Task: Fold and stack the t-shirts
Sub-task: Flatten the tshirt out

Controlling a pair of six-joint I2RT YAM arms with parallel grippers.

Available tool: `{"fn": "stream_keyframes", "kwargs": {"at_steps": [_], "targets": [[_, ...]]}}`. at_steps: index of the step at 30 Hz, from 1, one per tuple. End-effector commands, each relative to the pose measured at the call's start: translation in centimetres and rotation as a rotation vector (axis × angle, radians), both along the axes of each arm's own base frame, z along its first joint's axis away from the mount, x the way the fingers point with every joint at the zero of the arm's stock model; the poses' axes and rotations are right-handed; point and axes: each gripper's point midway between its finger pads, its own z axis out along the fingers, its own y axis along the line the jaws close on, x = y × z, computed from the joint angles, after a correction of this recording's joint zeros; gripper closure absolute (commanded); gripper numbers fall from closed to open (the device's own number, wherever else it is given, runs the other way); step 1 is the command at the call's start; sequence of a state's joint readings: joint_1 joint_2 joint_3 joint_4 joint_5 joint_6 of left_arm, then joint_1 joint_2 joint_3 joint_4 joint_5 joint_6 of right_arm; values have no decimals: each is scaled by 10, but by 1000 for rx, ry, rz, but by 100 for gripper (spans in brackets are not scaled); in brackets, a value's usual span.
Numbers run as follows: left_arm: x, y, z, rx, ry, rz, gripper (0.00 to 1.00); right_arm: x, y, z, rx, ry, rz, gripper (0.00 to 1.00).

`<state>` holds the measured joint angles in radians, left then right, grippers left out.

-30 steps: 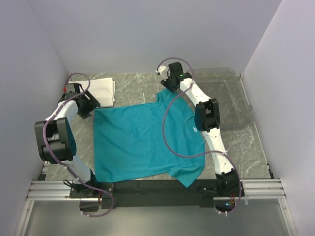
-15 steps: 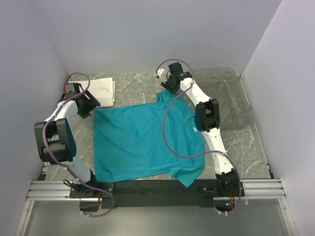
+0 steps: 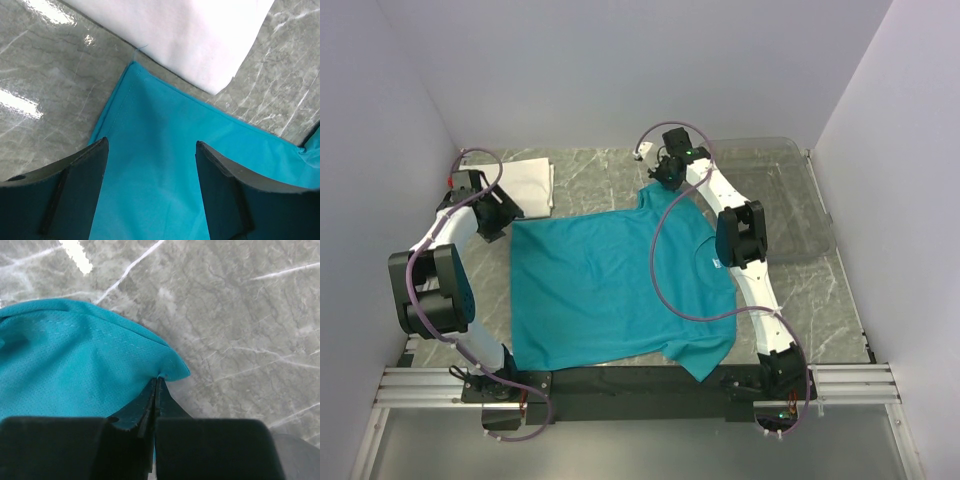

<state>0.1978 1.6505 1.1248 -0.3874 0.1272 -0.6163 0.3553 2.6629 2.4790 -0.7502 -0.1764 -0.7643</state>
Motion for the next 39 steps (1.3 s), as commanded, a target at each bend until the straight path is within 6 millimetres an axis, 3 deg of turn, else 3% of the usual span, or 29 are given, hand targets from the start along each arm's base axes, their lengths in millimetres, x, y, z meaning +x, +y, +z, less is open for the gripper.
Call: {"fn": "stream_keyframes", "kwargs": {"at_steps": [1,3,6,8,16,19,23,27,31,39], "targets": [[0,-2,17,11,-41,-22,24,7,-2,27,75,-40,-37,100],[0,0,18,18,-34,-22,24,18,3,60,139,-114,-38,100],[8,4,28,32,-52,-20,25,24,3,91,215,-165,-39,100],[10,8,26,37,-44,-10,25,24,5,99,233,-176,-36,100],[27,28,15,60,-14,27,32,15,6,97,249,-142,-29,100],[38,33,6,63,8,27,35,15,7,104,265,-151,-32,100],[49,30,-5,37,15,1,39,15,8,129,334,-174,-38,100],[58,25,-12,13,14,-39,41,15,9,136,351,-179,-39,100],[59,20,-26,-7,38,-77,43,13,6,130,339,-165,-45,100],[58,22,-34,-1,55,-85,46,8,6,116,332,-128,-47,100]]}}
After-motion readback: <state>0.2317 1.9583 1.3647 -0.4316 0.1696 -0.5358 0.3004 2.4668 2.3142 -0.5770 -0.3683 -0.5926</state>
